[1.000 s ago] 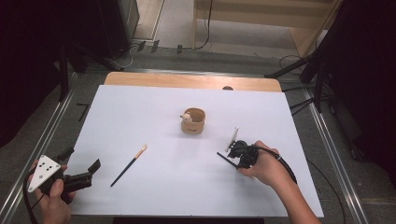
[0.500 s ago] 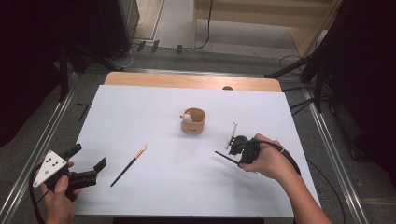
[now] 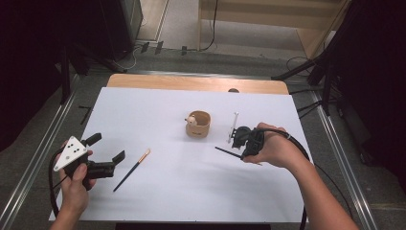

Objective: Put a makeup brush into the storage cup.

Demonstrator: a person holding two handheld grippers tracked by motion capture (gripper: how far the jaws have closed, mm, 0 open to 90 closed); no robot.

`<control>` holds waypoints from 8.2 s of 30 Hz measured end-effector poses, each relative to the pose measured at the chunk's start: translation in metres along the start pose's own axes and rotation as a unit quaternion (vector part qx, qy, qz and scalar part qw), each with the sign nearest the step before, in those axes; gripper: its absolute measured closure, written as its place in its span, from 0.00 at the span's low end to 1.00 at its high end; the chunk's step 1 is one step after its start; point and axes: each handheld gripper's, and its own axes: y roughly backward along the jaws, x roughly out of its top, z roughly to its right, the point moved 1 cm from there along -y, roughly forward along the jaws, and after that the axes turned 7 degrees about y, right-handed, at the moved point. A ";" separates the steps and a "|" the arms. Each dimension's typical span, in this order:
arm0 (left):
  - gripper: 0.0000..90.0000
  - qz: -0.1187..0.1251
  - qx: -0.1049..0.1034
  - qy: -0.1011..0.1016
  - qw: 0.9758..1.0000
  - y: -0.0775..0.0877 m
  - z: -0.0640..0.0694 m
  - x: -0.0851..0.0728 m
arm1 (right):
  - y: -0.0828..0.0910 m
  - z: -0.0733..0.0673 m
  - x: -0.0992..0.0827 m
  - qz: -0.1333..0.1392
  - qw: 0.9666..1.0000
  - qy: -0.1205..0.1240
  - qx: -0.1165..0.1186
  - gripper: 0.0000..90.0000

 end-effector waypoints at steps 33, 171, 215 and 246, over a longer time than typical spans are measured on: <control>0.02 -0.032 -0.173 -0.021 0.984 -0.087 0.051 0.017 | 0.052 0.026 0.034 0.032 0.992 0.113 -0.040 0.94; 0.96 -0.058 -0.328 -0.035 0.942 -0.094 0.089 0.010 | 0.041 -0.011 0.054 0.110 0.986 0.114 -0.045 0.00; 0.96 -0.014 -0.287 -0.015 0.958 -0.089 0.083 0.012 | -0.013 -0.037 0.002 0.392 0.904 -0.169 0.001 0.00; 0.96 0.001 -0.269 -0.015 0.963 -0.090 0.089 0.010 | -0.022 -0.055 0.008 0.559 0.767 -0.306 0.081 0.07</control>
